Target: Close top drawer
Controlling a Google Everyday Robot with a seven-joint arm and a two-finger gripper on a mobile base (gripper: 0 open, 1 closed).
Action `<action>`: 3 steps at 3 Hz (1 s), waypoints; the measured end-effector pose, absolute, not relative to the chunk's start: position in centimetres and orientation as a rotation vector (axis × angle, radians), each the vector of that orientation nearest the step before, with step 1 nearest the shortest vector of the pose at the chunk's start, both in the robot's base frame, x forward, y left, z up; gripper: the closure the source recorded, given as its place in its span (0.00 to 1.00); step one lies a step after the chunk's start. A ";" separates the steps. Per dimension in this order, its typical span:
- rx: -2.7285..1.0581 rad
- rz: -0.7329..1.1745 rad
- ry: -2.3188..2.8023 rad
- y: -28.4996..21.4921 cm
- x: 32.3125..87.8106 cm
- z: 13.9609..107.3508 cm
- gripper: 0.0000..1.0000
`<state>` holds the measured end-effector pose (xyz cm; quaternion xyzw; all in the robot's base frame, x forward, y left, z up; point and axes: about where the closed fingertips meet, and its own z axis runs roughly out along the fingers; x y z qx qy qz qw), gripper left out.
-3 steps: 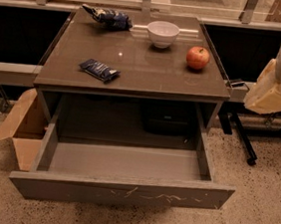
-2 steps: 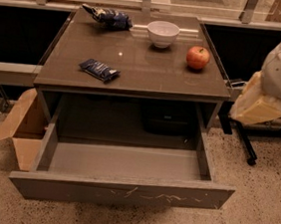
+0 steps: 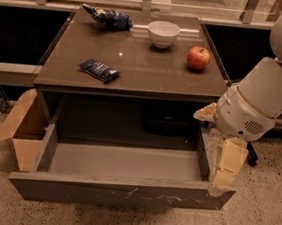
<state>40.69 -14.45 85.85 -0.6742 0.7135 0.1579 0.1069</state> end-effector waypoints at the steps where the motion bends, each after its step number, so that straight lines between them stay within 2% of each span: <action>1: -1.985 0.465 2.100 -14.4 40.7 85.8 0.00; 2: -2.048 0.538 2.019 -12.6 40.5 83.4 0.00; 3: -2.126 0.627 1.904 -9.4 39.8 79.0 0.17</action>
Offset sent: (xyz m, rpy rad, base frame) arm -0.0064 0.0443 -0.0628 0.1046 0.0595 0.1864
